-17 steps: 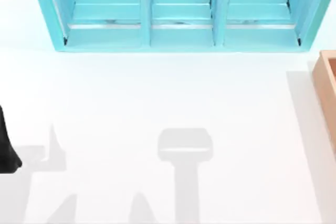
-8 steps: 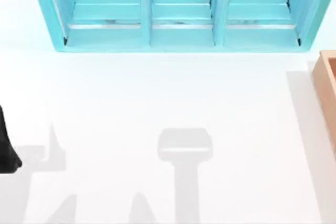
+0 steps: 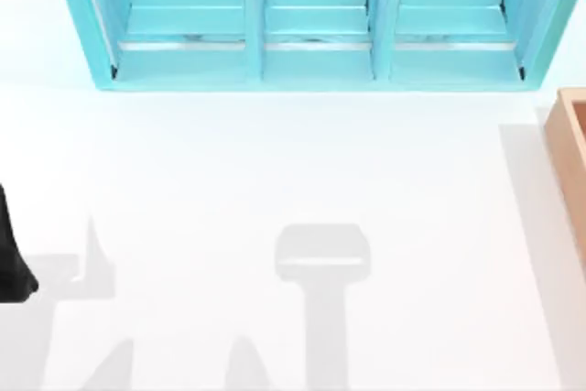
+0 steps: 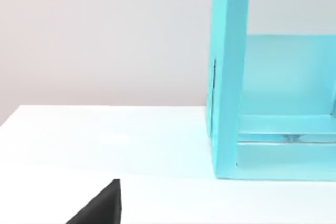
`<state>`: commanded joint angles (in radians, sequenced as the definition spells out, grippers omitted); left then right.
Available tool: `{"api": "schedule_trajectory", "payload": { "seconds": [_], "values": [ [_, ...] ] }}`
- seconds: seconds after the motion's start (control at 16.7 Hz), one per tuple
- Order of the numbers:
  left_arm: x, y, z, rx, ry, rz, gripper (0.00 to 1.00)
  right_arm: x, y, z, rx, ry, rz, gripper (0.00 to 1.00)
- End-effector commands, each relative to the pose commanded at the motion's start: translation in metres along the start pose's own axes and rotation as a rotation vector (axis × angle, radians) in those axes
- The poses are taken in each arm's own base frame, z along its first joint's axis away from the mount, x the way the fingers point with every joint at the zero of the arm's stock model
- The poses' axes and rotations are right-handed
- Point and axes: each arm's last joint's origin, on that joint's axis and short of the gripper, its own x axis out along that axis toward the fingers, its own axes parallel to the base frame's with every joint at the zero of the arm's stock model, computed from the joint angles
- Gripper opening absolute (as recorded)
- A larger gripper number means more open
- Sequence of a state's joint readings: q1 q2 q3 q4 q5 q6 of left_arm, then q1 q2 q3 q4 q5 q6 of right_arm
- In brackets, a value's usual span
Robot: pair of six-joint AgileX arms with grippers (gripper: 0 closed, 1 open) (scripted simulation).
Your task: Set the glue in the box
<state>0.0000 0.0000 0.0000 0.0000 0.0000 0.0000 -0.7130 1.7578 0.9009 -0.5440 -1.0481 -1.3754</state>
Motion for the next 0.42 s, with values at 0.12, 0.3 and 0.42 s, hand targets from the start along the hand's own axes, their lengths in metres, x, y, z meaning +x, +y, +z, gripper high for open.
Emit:
{"api": "schedule_trajectory", "payload": {
  "seconds": [0.12,0.3,0.42],
  "values": [
    [0.0000,0.0000,0.0000,0.000,0.000,0.000,1.00,0.0000,0.0000,0.0000,0.000,0.000,0.000,1.00],
    [0.0000,0.0000,0.0000,0.000,0.000,0.000,1.00,0.0000,0.0000,0.0000,0.000,0.000,0.000,1.00],
    [0.0000,0.0000,0.0000,0.000,0.000,0.000,1.00,0.0000,0.0000,0.0000,0.000,0.000,0.000,1.00]
  ]
}}
